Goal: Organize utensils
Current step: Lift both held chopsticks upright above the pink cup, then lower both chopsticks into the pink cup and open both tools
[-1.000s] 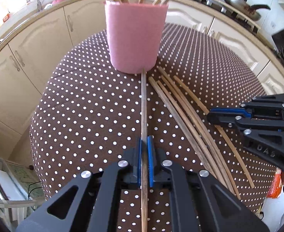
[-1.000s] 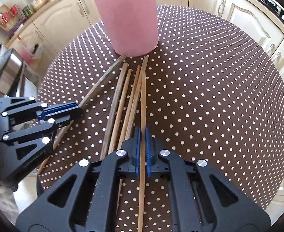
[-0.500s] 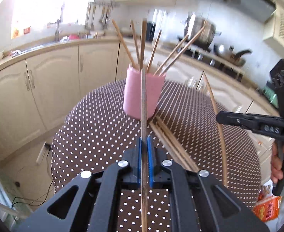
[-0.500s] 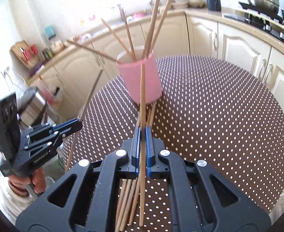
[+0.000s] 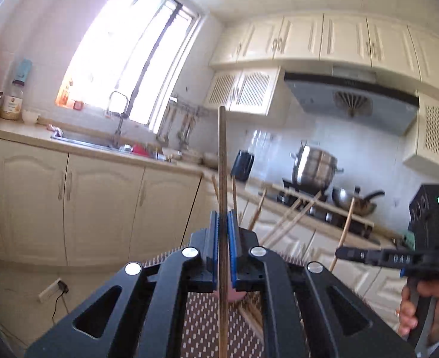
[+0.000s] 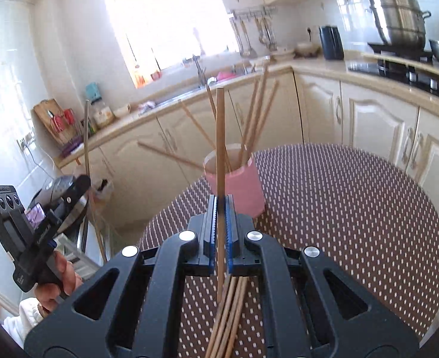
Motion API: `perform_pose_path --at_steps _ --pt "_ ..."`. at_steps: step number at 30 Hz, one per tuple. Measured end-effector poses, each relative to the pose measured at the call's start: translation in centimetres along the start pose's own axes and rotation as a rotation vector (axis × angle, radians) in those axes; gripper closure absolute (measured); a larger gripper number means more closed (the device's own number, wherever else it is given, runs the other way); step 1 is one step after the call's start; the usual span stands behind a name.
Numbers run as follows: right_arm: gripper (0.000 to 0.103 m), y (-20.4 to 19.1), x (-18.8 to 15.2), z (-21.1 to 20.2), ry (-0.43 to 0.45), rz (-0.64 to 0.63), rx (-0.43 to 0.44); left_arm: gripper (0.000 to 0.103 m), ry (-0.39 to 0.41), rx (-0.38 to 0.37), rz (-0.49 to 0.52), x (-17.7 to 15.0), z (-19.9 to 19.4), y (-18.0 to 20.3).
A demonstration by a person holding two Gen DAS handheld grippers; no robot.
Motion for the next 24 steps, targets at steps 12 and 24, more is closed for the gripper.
perform_pose_path --at_steps 12,24 --pt "0.098 -1.6 5.6 2.9 0.170 -0.069 0.011 0.097 0.122 -0.078 -0.027 1.8 9.6 1.2" --pt "0.097 -1.6 9.2 5.6 0.280 -0.124 0.005 0.097 0.188 -0.043 -0.173 0.7 17.0 -1.9"
Point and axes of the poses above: each gripper's, at about its wrist camera, not at the fingertips, and z roughly the way its jaws point, y to its right, x to its top, the point moved 4 cm from there along z, roughly the way its jaws point, and after that the axes turned 13 degrees about y, right-handed, at the moved point
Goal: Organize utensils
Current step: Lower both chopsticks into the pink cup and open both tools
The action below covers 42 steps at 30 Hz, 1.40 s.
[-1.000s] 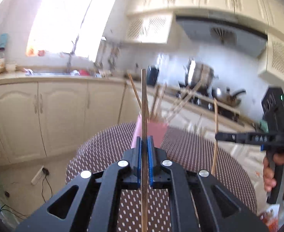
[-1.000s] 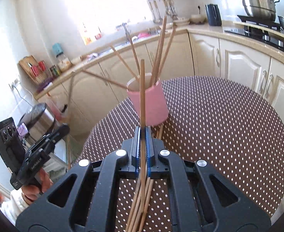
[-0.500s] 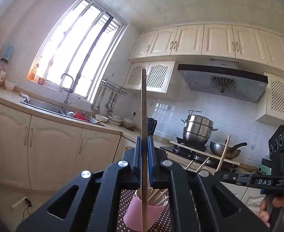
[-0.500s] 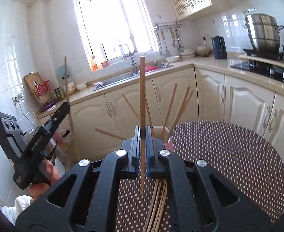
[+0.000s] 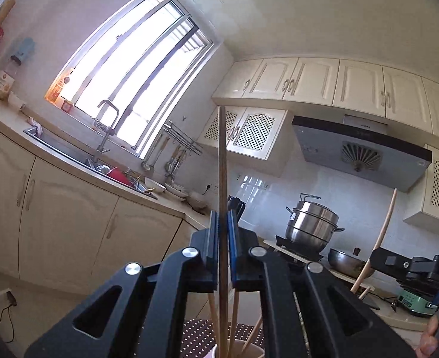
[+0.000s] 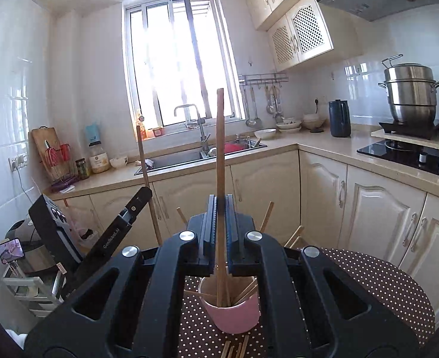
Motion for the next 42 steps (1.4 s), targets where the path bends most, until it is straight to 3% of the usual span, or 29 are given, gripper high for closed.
perform_pose_path --at_steps 17,25,32,33,36,39,42 --pt "0.097 0.4 -2.4 2.2 -0.040 -0.028 -0.002 0.097 0.007 -0.044 0.013 -2.4 2.1 1.4" --pt "0.097 0.1 -3.7 2.2 -0.086 -0.023 0.008 0.097 -0.078 -0.089 0.014 -3.3 2.1 1.6" --pt "0.097 -0.3 -4.4 1.9 -0.112 -0.021 0.003 0.097 -0.138 -0.081 0.020 -3.7 1.1 1.2" --pt "0.097 -0.3 -4.6 1.8 -0.118 -0.020 0.001 0.095 -0.150 -0.082 0.025 -3.8 1.0 1.2" --pt "0.097 -0.3 -5.1 1.8 -0.131 -0.017 -0.010 0.073 -0.170 -0.076 0.057 -3.9 0.2 1.3" --pt "0.097 -0.3 -5.5 1.8 -0.145 -0.015 -0.025 0.070 -0.186 -0.075 0.075 -3.6 -0.5 1.4" --pt "0.097 -0.2 -5.6 1.6 -0.149 -0.013 -0.042 0.061 -0.195 -0.062 0.074 -3.1 -1.1 1.2"
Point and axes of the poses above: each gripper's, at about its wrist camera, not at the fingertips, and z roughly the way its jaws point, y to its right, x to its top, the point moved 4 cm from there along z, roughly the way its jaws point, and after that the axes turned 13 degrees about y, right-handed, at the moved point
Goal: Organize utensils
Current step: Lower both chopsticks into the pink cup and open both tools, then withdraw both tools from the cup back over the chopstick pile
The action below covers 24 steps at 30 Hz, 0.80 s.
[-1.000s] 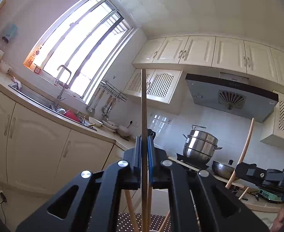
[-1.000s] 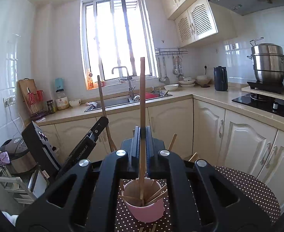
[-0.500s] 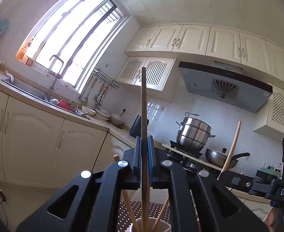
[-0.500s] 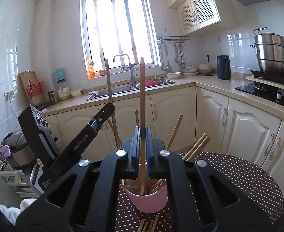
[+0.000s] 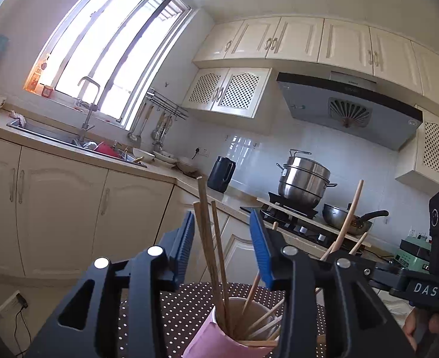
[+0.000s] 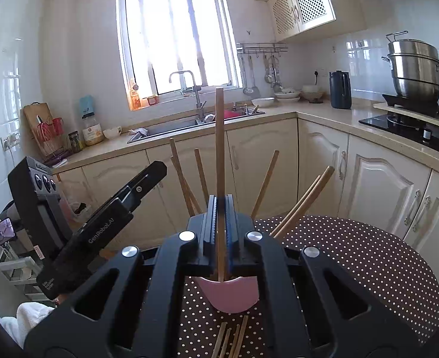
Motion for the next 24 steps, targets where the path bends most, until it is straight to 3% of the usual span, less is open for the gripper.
perform_pose_path --at_steps 3,6,10,24 --pt "0.097 -0.2 0.0 -0.3 -0.002 0.003 -0.014 0.054 -0.007 0.009 0.005 0.6 -0.9 0.0" --pt "0.096 -0.2 0.2 -0.6 0.002 0.002 -0.038 0.040 -0.010 0.025 0.030 1.3 -1.9 0.3" --pt "0.095 -0.3 0.5 -1.5 0.009 0.003 -0.072 0.033 -0.041 0.037 0.061 2.1 -3.0 0.8" --pt "0.091 -2.0 1.3 -7.2 0.032 0.004 -0.102 0.029 -0.079 0.063 0.151 5.1 -8.1 4.3"
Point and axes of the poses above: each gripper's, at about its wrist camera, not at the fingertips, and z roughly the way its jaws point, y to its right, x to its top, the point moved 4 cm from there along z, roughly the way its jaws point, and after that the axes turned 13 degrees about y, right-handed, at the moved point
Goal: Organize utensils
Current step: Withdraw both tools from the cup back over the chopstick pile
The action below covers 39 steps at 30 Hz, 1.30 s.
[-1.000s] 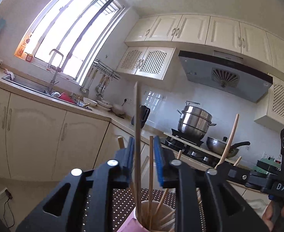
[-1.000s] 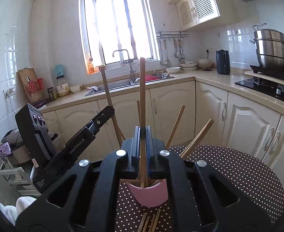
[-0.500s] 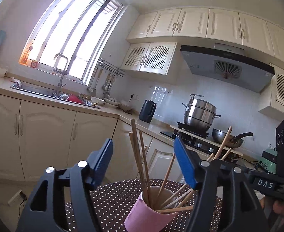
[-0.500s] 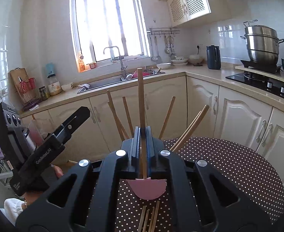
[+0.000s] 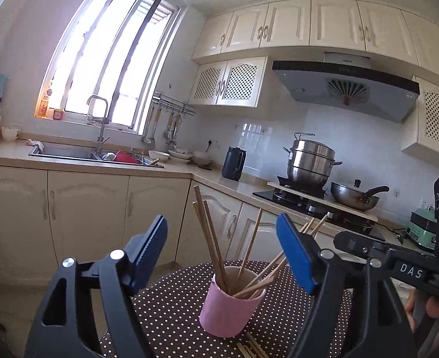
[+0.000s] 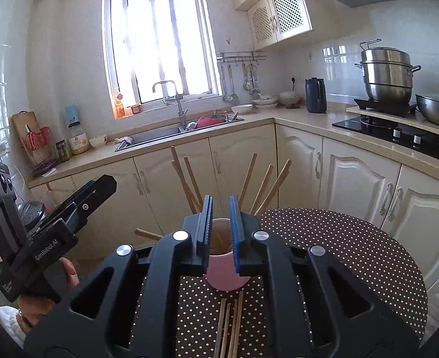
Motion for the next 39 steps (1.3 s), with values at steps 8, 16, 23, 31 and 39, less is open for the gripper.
perform_pose_path --at_steps 8,16,23,31,39 --pt "0.091 -0.6 -1.5 -3.2 -0.025 -0.002 0.002 0.029 -0.050 -0.008 0.045 -0.5 -3.0 2.8" --pt "0.091 0.0 -3.4 -5.2 -0.073 0.001 -0.007 0.029 -0.189 0.005 0.094 -3.1 -4.4 4.9" --pt "0.091 1.5 -6.3 -5.7 -0.144 0.004 -0.029 0.029 -0.386 0.044 0.168 -7.6 -4.0 6.1" --pt "0.091 3.8 -9.8 -5.2 -0.244 0.044 -0.048 0.029 -0.698 0.106 0.165 -14.3 -1.4 6.0" --pt "0.091 5.6 -12.2 -4.3 -0.319 0.084 -0.056 0.029 -0.842 0.139 0.115 -18.9 0.1 4.9"
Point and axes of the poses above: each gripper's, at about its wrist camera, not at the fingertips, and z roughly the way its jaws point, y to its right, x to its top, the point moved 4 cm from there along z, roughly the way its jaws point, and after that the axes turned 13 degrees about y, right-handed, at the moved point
